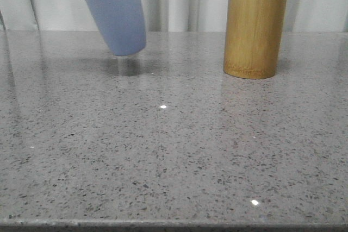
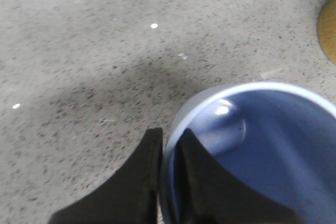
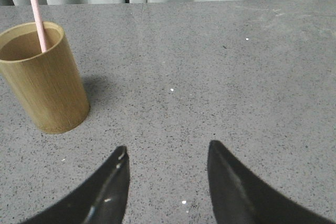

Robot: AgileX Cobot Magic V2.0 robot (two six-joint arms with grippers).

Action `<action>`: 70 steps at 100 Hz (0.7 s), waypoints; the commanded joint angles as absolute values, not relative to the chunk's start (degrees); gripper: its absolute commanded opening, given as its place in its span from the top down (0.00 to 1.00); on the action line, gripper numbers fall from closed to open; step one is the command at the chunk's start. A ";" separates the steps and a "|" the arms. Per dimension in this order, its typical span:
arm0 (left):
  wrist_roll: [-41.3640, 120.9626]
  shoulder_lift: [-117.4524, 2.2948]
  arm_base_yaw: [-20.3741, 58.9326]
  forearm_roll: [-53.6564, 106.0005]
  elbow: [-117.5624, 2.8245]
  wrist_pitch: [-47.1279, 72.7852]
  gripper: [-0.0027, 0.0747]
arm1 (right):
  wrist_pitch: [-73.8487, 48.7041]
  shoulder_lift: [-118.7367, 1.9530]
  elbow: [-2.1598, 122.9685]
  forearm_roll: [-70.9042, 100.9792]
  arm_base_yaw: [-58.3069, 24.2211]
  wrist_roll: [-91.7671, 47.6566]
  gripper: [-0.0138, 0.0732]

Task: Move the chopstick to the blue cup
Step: 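Lift the blue cup with the left gripper and carry it toward the bamboo cup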

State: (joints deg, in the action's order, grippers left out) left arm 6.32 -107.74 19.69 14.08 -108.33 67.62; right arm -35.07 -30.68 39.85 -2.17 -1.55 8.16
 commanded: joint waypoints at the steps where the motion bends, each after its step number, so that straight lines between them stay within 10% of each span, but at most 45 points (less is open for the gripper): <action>1: 5.66 -105.64 21.19 15.20 -111.24 65.06 0.99 | -30.57 -31.25 41.96 -2.36 -1.26 7.98 0.42; 51: 5.54 -108.23 23.07 14.97 -111.88 64.67 0.98 | -30.57 -31.25 41.96 -2.36 -1.26 7.98 0.42; 70: 5.54 -108.23 23.07 14.97 -111.88 64.67 0.80 | -30.57 -31.25 41.96 -2.36 -1.26 7.98 0.42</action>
